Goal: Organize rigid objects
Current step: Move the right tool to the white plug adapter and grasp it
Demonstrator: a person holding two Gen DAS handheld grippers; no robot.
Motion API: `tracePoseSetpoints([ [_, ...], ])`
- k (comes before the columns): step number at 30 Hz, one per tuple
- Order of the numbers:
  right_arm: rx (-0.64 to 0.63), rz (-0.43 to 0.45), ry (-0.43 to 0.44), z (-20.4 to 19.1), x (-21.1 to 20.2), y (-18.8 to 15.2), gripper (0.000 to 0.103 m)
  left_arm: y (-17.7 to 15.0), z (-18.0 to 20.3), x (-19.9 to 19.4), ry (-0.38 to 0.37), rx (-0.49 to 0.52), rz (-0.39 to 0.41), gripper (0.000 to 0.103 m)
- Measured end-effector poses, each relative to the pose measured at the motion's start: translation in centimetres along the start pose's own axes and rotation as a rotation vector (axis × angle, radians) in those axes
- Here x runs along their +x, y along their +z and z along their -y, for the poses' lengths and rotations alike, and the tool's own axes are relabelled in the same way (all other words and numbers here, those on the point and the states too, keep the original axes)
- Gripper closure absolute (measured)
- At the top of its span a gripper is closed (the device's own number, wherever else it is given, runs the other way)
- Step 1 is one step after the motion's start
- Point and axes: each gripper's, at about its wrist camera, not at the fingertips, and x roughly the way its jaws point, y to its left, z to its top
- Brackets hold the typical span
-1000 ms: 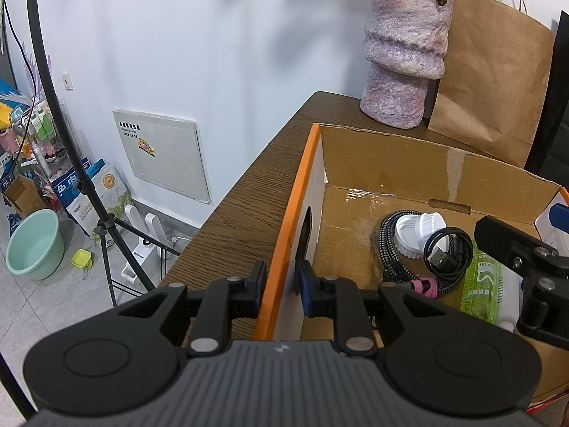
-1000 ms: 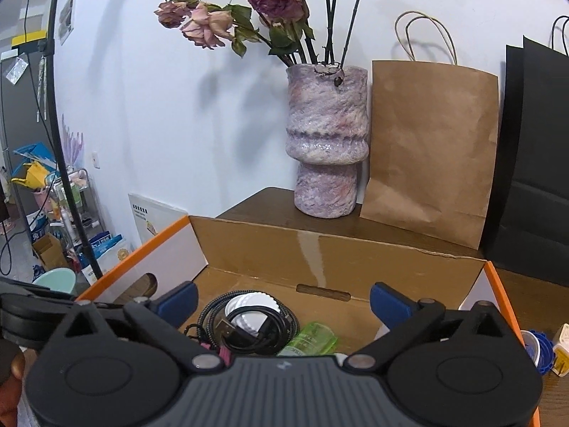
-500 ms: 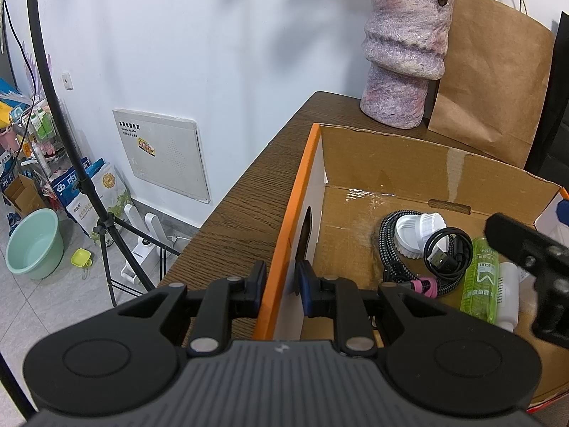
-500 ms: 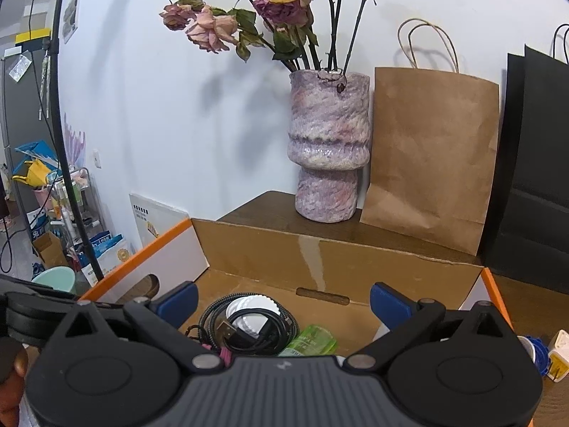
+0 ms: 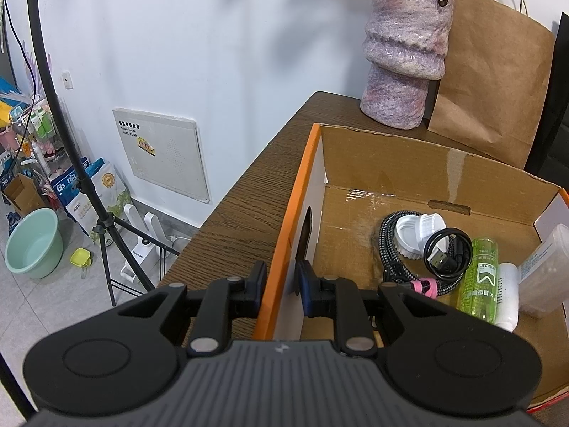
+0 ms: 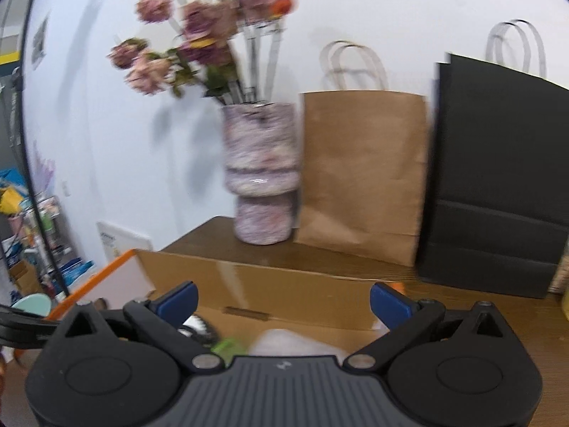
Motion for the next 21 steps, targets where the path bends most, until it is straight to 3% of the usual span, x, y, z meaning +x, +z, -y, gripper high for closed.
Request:
tracePoseSetpoints([
  [11,0.094,-0.020,-0.193,10.1,-0.8,-1.3,0.000,0.0,0.0,0.0,0.000,-0.001,0.000,0.083],
  [21,0.134,-0.115,-0.321,17.0,1.0,-3.9,0.000,0.0,0.0,0.0,-0.001,-0.001,0.000,0.083],
])
